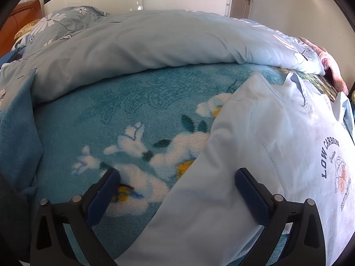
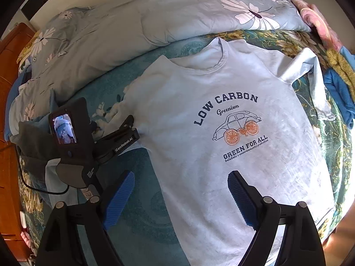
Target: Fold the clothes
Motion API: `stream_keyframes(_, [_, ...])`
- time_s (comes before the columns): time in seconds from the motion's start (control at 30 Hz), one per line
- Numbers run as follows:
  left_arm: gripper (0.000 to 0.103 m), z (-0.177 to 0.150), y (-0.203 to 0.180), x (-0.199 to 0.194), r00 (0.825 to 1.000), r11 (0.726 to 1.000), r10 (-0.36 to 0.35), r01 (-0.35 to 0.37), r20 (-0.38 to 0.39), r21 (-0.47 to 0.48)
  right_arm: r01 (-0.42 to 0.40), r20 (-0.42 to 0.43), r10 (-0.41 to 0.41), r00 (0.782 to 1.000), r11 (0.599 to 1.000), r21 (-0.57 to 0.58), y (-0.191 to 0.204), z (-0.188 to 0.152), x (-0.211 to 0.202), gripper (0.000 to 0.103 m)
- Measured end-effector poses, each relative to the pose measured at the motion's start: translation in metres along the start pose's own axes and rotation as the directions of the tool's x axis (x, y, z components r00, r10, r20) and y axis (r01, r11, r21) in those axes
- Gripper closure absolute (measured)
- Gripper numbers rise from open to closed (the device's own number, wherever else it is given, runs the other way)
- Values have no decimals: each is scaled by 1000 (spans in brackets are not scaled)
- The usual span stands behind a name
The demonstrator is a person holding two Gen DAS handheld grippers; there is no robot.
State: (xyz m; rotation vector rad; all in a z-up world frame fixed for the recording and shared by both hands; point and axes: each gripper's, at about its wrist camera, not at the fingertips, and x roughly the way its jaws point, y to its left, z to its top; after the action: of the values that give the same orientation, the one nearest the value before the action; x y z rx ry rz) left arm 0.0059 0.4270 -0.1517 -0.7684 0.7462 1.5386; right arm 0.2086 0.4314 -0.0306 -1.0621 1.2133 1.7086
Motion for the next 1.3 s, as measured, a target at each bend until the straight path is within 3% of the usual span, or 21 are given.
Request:
stream_keyframes(0.33, [0, -8, 4, -3, 1000, 1000, -2, 2, 2, -7, 46, -52, -44, 998, 998, 46, -6, -10, 4, 15])
stream_keyframes(0.57, [0, -14, 11, -5, 1000, 1000, -4, 4, 3, -14, 39, -73, -37, 997, 999, 25, 10, -14, 3, 14])
stream_keyframes(0.87, [0, -22, 16, -6, 1000, 1000, -6, 6, 4, -21, -20, -151, 35, 988, 995, 102, 4, -24, 23, 14])
stream_keyframes(1.03, [0, -23, 10, -2, 1000, 999, -10, 10, 7, -35, -3, -179, 29, 983, 990, 140, -4, -34, 35, 14])
stream_keyframes(1.23, [0, -27, 14, -4, 1000, 999, -12, 12, 8, -40, -12, -153, 39, 987, 985, 174, -13, -39, 27, 14])
stream_keyframes(1.3, [0, -28, 14, -4, 1000, 999, -12, 12, 8, -41, 23, -136, 7, 991, 976, 215, -16, -42, 31, 14])
